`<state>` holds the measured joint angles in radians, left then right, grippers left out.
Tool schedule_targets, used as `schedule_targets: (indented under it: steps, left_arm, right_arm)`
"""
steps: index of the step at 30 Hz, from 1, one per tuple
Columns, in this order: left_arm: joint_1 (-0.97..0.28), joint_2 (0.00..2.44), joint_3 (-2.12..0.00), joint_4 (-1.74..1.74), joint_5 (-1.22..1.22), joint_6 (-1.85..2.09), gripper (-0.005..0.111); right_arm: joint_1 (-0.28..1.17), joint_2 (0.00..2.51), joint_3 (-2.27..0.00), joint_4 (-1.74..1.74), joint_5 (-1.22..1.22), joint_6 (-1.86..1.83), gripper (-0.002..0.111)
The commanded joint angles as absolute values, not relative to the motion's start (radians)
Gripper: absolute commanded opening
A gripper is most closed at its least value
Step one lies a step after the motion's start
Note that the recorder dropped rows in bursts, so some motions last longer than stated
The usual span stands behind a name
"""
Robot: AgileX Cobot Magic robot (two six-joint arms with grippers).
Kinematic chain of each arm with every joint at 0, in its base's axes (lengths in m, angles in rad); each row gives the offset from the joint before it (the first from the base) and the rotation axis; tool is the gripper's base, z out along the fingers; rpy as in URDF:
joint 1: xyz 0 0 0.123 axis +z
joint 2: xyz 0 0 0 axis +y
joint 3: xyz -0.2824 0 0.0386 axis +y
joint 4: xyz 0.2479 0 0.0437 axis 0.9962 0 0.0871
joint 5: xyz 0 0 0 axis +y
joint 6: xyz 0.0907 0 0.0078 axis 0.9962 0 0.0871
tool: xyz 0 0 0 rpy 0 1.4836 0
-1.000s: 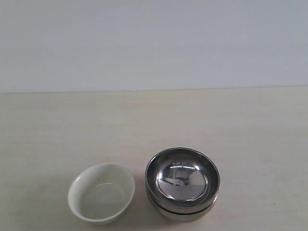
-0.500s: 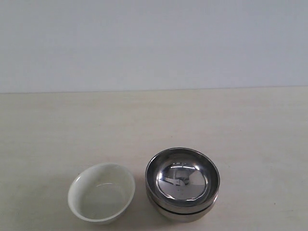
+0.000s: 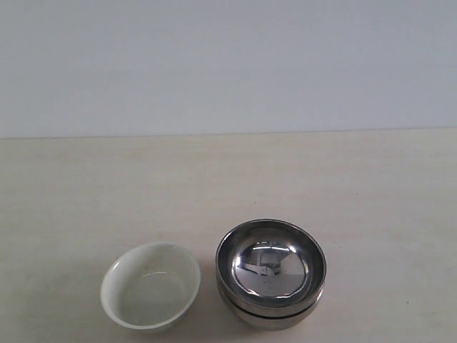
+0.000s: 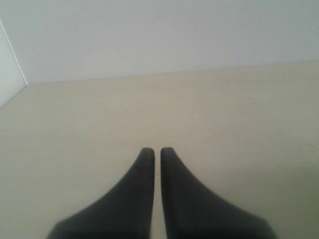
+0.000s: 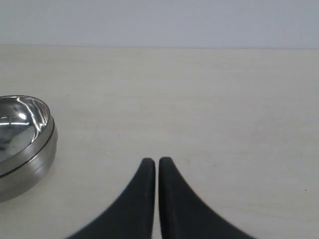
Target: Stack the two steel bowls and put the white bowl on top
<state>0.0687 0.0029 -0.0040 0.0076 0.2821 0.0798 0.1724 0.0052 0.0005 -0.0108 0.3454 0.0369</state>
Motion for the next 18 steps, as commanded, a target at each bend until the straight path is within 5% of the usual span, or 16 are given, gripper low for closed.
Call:
schedule_targets:
  steps: [1, 18]
  left_arm:
    - [0.073, 0.0, 0.0, 0.0, 0.278, 0.084, 0.004]
    - [0.073, 0.0, 0.0, 0.319, 0.142, 0.208, 0.004]
  right_arm:
    - [0.17, 0.0, 0.0, -0.007, 0.341, 0.038, 0.0]
    - [0.17, 0.0, 0.0, -0.007, 0.341, 0.042, 0.0]
